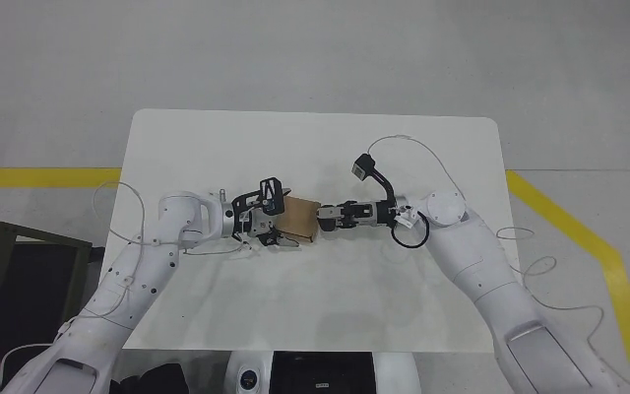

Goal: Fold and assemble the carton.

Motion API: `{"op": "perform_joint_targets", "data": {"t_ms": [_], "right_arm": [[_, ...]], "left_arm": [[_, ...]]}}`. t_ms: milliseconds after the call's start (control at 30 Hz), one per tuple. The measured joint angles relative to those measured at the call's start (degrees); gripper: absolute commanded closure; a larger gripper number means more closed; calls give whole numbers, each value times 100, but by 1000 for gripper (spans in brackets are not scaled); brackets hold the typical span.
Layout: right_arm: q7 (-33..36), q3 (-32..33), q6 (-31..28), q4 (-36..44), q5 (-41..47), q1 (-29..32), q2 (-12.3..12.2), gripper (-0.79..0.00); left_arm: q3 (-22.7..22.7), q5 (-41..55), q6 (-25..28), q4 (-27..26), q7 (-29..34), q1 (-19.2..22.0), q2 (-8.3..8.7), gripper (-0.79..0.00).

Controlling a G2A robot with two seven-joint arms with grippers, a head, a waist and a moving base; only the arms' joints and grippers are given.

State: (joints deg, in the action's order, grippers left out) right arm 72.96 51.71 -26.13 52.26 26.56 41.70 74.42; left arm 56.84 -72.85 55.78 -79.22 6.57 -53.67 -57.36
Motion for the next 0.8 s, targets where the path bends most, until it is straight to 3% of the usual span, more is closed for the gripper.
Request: {"op": "perform_joint_targets", "data": {"t_ms": [400,800], "right_arm": [[-73,-100,145,24,-443,-18,-2,-249],[-153,-110,324,104,-856,3,-48,-237]], "left_arm": [[14,-4,40,4,12,-20,2,-785],[9,-17,44,-23,49,-35,-3,-785]]}}
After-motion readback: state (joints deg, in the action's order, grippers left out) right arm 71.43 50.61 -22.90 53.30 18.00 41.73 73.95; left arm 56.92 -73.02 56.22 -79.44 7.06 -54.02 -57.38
